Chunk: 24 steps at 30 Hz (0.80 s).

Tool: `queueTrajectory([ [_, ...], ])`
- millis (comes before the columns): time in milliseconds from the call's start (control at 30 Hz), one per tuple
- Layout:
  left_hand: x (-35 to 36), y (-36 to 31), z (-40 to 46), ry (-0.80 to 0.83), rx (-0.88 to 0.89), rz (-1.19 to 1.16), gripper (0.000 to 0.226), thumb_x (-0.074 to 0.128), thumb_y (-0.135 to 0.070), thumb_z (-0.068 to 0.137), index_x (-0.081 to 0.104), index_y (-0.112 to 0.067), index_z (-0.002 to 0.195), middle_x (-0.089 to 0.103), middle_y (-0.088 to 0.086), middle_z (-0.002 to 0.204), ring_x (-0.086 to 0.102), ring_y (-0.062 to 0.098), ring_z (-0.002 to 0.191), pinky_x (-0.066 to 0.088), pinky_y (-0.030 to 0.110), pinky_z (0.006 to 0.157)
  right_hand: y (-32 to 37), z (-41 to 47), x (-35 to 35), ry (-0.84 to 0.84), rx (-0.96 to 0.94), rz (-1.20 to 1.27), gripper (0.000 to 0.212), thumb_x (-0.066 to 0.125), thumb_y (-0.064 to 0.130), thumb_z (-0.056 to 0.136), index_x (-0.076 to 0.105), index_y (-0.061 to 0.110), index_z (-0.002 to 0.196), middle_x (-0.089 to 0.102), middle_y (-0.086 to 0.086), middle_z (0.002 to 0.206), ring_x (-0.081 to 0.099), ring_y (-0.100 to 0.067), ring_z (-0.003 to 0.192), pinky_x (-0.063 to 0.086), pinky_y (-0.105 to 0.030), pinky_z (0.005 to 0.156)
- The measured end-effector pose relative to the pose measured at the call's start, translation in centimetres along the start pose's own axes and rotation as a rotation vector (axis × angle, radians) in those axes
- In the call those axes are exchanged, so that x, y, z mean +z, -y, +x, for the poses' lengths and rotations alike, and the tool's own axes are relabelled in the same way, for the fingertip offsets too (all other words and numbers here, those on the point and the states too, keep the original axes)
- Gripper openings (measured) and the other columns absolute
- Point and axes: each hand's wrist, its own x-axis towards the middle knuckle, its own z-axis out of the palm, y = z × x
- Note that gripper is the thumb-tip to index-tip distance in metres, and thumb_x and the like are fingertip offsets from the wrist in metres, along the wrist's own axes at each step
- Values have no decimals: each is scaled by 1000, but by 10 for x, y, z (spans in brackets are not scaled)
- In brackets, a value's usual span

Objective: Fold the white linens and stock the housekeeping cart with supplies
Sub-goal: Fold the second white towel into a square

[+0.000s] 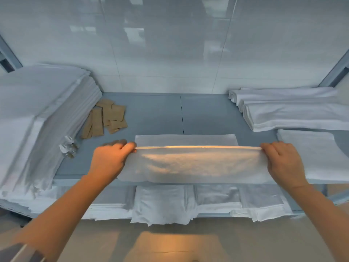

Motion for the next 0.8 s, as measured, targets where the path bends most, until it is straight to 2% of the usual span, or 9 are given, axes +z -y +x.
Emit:
queueTrajectory([
  [100, 19, 14, 24, 171, -6, -16, 17, 49, -24, 87, 61, -16, 97, 59, 11, 72, 57, 29, 55, 35, 27, 46, -16, 18, 21, 28, -40, -24, 29, 41, 0, 75, 66, -4, 89, 55, -19, 69, 54, -37, 59, 41, -40, 60],
  [200, 47, 29, 50, 203, 45, -33, 10, 50, -21, 87, 58, -16, 91, 56, 8, 67, 53, 25, 47, 28, 22, 44, -33, 33, 54, 100, -72, -13, 25, 46, 1, 77, 65, -4, 92, 58, -18, 70, 57, -36, 61, 49, -40, 58],
  [267, 73, 39, 66, 225, 71, -39, 22, 41, -29, 87, 59, -15, 85, 53, 4, 60, 50, 22, 40, 21, 17, 43, -45, 44, 83, 150, -109, -2, 23, 45, 4, 79, 64, -2, 91, 58, -16, 70, 58, -35, 61, 48, -39, 58],
  [367, 135, 53, 76, 254, 47, -60, 36, 36, -38, 92, 63, -15, 87, 58, 3, 64, 55, 24, 44, 31, 22, 40, -55, 56, 137, 241, -150, 34, 18, 49, 14, 89, 63, 3, 85, 57, -12, 67, 59, -33, 61, 47, -37, 58],
  [433, 177, 61, 75, 289, -18, -60, 30, 42, -34, 97, 65, -15, 92, 63, 4, 72, 59, 27, 52, 35, 25, 46, -54, 59, 173, 300, -137, 59, 12, 67, 13, 87, 62, 4, 81, 59, -12, 66, 60, -34, 60, 48, -39, 58],
  [500, 210, 63, 72, 350, -122, -102, 19, 50, -30, 98, 64, -17, 96, 65, 3, 82, 61, 29, 64, 33, 27, 54, -50, 59, 205, 371, -115, 49, 16, 76, 10, 79, 61, 4, 78, 60, -13, 64, 61, -35, 59, 48, -40, 57],
  [633, 249, 65, 67, 388, -237, -136, 19, 51, -34, 96, 61, -19, 89, 63, -2, 80, 60, 26, 74, 31, 29, 59, -46, 52, 249, 442, -120, 39, 20, 79, 10, 76, 60, 7, 73, 60, -12, 65, 61, -33, 61, 47, -39, 57],
  [733, 261, 66, 67, 378, -237, -116, 22, 52, -34, 96, 62, -16, 86, 65, 0, 77, 60, 26, 72, 35, 30, 58, -47, 41, 264, 490, -102, 62, 15, 75, 9, 79, 60, 7, 76, 63, -13, 70, 63, -33, 66, 46, -41, 60],
  [800, 265, 69, 71, 378, -226, -96, 24, 52, -33, 96, 62, -14, 86, 63, 4, 74, 59, 28, 69, 31, 30, 56, -49, 42, 271, 513, -46, 71, 11, 69, 10, 86, 61, 5, 81, 64, -15, 73, 63, -35, 69, 45, -42, 65],
])
